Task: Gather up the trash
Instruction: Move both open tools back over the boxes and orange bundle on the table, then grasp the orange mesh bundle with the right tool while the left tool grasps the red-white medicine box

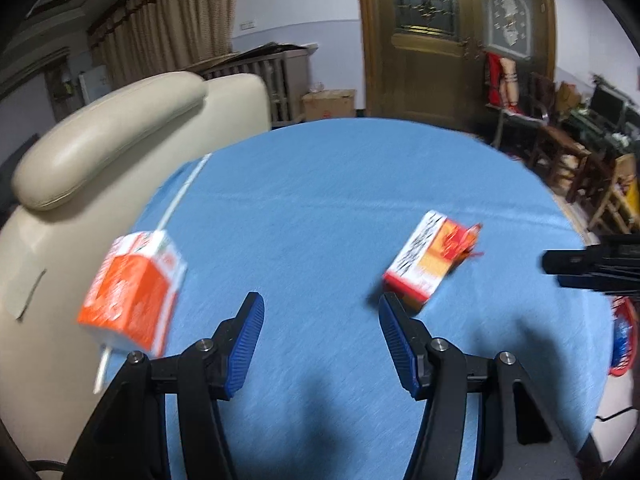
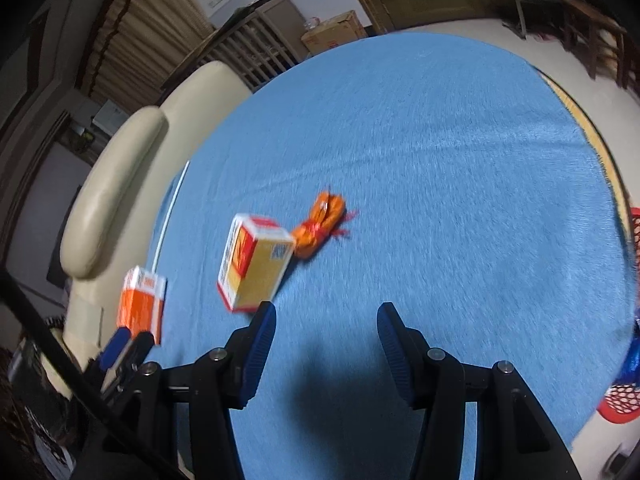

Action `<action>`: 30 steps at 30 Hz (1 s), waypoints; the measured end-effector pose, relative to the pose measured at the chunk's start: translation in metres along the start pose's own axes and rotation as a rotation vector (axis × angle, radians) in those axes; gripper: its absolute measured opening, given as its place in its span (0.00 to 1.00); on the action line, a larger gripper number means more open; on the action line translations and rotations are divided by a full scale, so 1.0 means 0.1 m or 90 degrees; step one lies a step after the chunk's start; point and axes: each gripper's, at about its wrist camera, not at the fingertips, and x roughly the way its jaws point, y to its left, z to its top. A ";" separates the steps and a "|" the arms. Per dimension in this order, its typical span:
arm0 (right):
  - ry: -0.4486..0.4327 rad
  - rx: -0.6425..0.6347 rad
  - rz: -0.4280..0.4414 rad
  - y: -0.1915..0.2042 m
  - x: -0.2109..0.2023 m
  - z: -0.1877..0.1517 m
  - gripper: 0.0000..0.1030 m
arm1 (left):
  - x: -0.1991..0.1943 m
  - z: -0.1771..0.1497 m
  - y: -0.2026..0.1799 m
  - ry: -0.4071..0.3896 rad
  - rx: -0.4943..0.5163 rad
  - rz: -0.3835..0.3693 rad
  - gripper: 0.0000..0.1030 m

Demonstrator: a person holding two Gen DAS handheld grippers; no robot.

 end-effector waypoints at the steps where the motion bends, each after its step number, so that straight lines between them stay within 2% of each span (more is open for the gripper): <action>1: 0.002 0.009 0.006 -0.01 0.04 0.05 0.55 | 0.02 0.04 -0.02 -0.003 0.000 -0.017 0.68; 3: 0.003 0.022 0.009 -0.03 0.11 0.14 0.55 | 0.11 0.12 -0.06 -0.019 -0.002 -0.060 0.74; 8: 0.009 0.073 0.018 -0.16 0.27 0.31 0.55 | 0.47 0.26 -0.27 -0.008 0.034 -0.132 0.74; 14: 0.021 0.085 0.013 -0.25 0.37 0.37 0.55 | 0.86 0.23 -0.49 0.036 0.101 -0.170 0.74; 19: 0.031 0.079 0.012 -0.22 0.47 0.49 0.55 | 1.03 0.21 -0.49 0.061 0.106 -0.207 0.74; 20: 0.033 0.080 0.014 -0.19 0.51 0.53 0.55 | 1.06 0.21 -0.45 0.062 0.094 -0.220 0.71; 21: 0.034 0.081 0.015 -0.18 0.52 0.55 0.55 | 1.08 0.20 -0.42 0.064 0.079 -0.233 0.56; 22: 0.035 0.079 0.014 -0.15 0.56 0.59 0.55 | 1.10 0.19 -0.38 0.071 0.065 -0.244 0.52; 25: 0.041 0.074 0.007 -0.07 0.66 0.65 0.55 | 1.10 0.17 -0.31 0.062 0.049 -0.248 0.52; 30: 0.073 0.080 -0.022 0.04 0.93 0.73 0.55 | 0.96 0.12 -0.13 0.050 0.026 -0.223 0.52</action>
